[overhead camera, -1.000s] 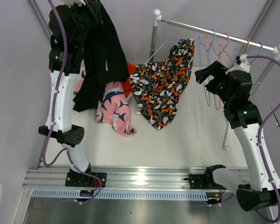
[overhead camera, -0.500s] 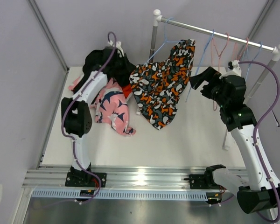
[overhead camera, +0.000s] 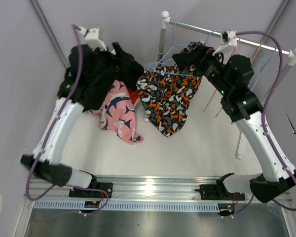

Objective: Remove the shorts from the hanger

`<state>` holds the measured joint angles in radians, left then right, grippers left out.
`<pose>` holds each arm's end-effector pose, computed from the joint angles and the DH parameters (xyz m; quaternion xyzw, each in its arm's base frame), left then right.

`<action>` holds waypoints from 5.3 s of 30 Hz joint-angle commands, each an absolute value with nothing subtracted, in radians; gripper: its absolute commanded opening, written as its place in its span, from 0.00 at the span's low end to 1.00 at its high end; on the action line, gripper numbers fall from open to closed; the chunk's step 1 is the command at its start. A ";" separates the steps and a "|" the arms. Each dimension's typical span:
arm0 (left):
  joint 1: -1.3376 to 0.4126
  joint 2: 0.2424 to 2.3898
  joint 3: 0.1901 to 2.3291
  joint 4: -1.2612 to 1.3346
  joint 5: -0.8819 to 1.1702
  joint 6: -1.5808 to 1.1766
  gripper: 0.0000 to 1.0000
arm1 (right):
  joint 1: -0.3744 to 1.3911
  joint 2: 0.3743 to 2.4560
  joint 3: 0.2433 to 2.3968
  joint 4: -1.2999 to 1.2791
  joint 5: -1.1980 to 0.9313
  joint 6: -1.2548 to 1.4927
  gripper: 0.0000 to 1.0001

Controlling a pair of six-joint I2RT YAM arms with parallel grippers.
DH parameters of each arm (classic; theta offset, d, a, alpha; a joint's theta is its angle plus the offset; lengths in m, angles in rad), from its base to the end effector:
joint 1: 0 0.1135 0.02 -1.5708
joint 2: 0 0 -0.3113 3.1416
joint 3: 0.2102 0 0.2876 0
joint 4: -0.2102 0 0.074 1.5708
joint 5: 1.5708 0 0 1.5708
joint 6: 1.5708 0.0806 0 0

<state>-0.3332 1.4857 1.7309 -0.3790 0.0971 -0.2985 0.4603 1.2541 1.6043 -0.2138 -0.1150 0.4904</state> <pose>0.3799 -0.1397 0.5296 0.0450 0.7512 -0.2390 0.6136 0.2820 0.1501 0.5831 -0.0334 0.6568 0.3779 0.6517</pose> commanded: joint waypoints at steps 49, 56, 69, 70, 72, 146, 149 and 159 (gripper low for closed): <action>-0.378 0.808 0.983 -0.170 0.437 -0.209 0.99 | 0.646 1.497 1.669 0.005 0.225 0.440 0.00; -0.564 0.854 1.011 -0.066 0.410 -0.262 0.99 | 0.653 1.371 1.661 -0.044 0.235 0.475 0.00; -0.816 1.081 0.946 0.238 0.272 -0.218 0.99 | 0.653 1.218 1.620 -0.138 0.299 0.627 0.00; -0.819 1.098 0.956 0.245 0.247 -0.209 0.99 | 0.653 1.209 1.620 -0.149 0.299 0.635 0.00; -0.819 1.143 0.971 0.256 0.226 -0.183 0.99 | 0.649 1.187 1.624 -0.182 0.293 0.660 0.00; -0.996 1.451 1.274 0.049 -0.328 -0.184 0.00 | 0.396 1.121 1.500 -0.166 -0.313 1.134 0.00; -0.962 1.526 1.344 0.019 -0.325 -0.190 0.00 | 0.399 1.108 1.493 -0.158 -0.337 1.164 0.00; -0.954 1.191 1.013 -0.029 -0.356 -0.293 0.00 | 0.305 1.166 1.519 -0.112 -0.405 1.176 0.00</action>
